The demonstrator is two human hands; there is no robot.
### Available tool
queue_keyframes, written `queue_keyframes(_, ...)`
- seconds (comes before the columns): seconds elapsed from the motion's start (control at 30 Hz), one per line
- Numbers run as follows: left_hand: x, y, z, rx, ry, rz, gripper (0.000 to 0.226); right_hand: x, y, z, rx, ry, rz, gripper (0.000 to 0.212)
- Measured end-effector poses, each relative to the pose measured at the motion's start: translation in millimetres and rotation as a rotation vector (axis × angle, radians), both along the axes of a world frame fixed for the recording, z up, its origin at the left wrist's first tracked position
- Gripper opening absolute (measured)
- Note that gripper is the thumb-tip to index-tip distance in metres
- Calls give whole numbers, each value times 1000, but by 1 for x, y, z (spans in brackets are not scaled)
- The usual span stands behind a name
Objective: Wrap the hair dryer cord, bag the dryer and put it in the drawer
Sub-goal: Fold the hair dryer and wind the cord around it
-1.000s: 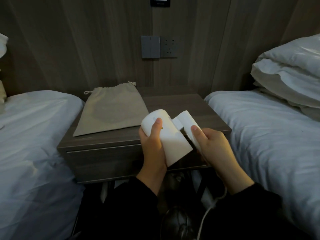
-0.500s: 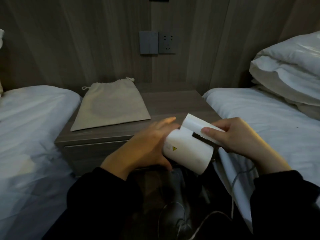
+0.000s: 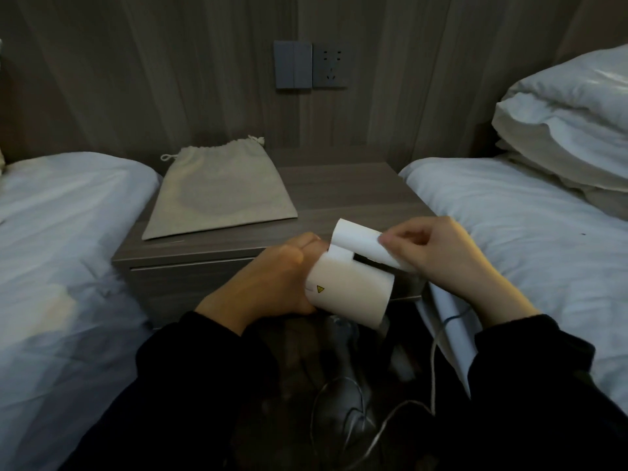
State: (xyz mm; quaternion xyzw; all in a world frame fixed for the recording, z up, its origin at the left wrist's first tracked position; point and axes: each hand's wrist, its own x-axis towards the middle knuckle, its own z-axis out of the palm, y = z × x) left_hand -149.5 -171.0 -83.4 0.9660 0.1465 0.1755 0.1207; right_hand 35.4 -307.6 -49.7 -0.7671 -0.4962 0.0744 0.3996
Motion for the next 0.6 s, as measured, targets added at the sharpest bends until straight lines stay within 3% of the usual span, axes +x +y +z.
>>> queue_keyframes(0.2,-5,6,2,-145,-42,45,83,12,-5,10,197,134,-23,27)
queue_keyframes(0.33,-7,6,11,-264,-113,114,88,28,-7,5,372,448,-16,34)
queue_keyframes(0.47,0,3,15,-448,-162,170,79,34,-3,-1,560,713,65,27)
queue_keyframes(0.6,8,-3,14,-710,-228,211,66,27,2,1,672,753,50,27)
